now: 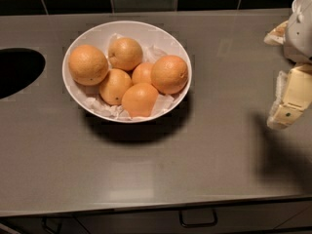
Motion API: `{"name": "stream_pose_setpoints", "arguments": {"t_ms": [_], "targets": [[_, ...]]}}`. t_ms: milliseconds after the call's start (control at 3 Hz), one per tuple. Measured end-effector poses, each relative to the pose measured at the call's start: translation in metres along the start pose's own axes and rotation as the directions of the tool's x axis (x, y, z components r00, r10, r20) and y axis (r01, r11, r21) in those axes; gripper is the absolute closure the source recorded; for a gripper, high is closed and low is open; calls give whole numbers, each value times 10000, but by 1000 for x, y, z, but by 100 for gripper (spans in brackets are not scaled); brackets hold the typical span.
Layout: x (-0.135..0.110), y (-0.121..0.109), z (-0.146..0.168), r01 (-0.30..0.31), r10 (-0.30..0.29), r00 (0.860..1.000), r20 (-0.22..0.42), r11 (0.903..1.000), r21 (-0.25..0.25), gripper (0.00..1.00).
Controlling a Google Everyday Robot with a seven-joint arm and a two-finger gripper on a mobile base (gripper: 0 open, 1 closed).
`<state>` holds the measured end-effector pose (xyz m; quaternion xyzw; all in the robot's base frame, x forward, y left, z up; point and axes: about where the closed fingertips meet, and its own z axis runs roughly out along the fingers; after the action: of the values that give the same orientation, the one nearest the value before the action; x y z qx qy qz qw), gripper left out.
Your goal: Pick orange from white bowl
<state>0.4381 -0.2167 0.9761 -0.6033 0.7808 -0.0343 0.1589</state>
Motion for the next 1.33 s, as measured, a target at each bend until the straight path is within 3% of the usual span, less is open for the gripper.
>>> {"name": "stream_pose_setpoints", "arguments": {"t_ms": [667, 1000, 1333], "targets": [[-11, -3, -4, 211, -211, 9998, -10, 9997, 159, 0], [-51, -7, -7, 1278, -1275, 9918, -113, 9915, 242, 0], [-119, -16, 15, 2874, -2875, 9578, -59, 9577, -162, 0]]}}
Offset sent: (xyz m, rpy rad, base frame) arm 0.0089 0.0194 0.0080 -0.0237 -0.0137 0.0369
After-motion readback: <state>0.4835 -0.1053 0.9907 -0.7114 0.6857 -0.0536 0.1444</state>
